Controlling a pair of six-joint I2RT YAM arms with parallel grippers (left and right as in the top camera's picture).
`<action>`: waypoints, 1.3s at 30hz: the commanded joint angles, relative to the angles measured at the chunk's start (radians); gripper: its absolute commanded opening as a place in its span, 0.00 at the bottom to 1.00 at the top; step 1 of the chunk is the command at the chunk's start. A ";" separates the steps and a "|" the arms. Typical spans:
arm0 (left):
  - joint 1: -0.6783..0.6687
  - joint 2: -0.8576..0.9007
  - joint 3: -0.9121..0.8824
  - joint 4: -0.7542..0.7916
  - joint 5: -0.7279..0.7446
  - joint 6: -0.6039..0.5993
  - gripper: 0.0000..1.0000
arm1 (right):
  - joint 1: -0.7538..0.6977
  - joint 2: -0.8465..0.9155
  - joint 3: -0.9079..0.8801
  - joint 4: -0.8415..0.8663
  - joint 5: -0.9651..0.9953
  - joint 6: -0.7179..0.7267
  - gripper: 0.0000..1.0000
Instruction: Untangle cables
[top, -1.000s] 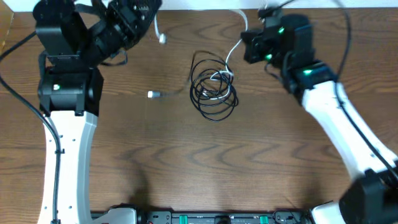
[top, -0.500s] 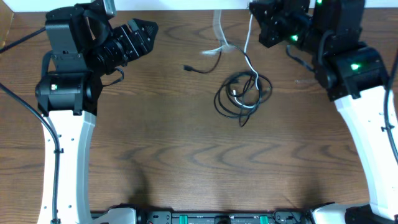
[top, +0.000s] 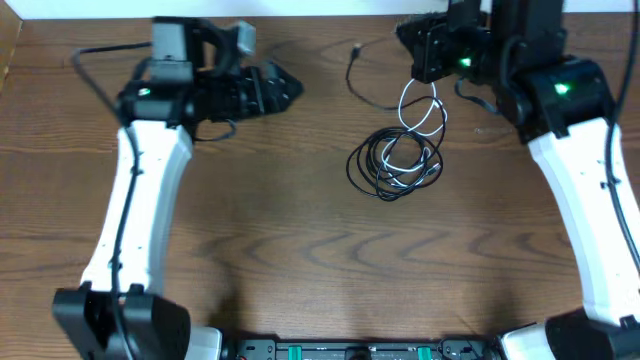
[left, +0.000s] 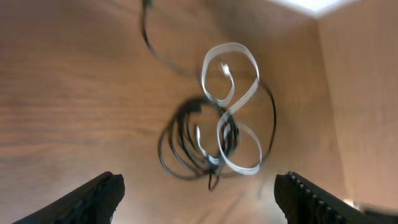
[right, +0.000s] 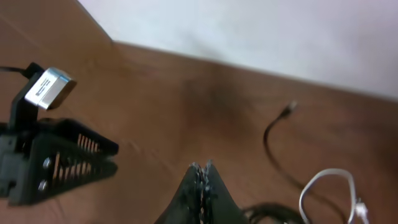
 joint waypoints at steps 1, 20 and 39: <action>-0.068 0.049 -0.010 -0.030 0.050 0.124 0.82 | -0.006 0.034 0.006 -0.034 -0.006 0.013 0.02; -0.285 0.317 -0.092 -0.081 0.066 0.408 0.70 | -0.200 0.043 0.006 -0.221 -0.033 -0.052 0.66; -0.349 0.318 -0.259 0.344 0.064 0.226 0.49 | -0.198 0.043 0.006 -0.280 -0.029 -0.087 0.67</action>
